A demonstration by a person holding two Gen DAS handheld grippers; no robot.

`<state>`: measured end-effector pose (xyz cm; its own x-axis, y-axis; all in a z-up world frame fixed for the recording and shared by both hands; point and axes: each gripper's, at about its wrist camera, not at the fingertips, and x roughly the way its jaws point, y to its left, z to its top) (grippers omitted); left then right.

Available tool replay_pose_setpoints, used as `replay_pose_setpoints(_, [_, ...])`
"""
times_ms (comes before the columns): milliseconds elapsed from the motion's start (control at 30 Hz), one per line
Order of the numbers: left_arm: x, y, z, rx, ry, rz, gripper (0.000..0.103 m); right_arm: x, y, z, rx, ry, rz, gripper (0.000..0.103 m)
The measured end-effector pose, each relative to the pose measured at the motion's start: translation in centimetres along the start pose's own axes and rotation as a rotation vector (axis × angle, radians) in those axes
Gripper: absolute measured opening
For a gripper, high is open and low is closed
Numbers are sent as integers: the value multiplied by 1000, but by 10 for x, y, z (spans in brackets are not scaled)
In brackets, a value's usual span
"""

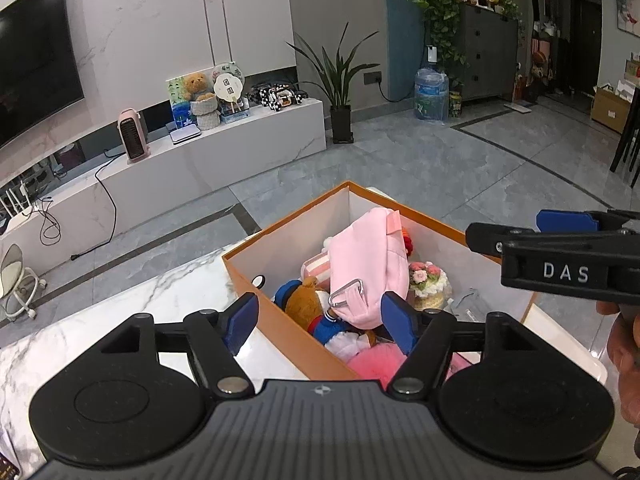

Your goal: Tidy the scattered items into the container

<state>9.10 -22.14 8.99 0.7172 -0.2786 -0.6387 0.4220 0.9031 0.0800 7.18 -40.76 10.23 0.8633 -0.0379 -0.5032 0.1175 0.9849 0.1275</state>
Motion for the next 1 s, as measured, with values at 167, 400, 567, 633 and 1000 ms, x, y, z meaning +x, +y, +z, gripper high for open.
replay_pose_setpoints(167, [-12,4,-6,-27,-18,-12,90,-18,2,-8,0,-13,5,85])
replay_pose_setpoints(400, [-26,3,-23,-48,-40,-29,91,-48,16,-23,-54,-56,-36,91])
replay_pose_setpoints(567, [-32,8,-34,-64,-41,-43,91,-65,25,-38,-70,-68,-59,97])
replay_pose_setpoints(633, [-33,9,-37,-69,-39,-42,91,-71,26,-43,-73,-72,-82,98])
replay_pose_setpoints(1000, [-27,17,-56,-91,-25,-84,92,-76,36,-55,-57,-55,-163,100])
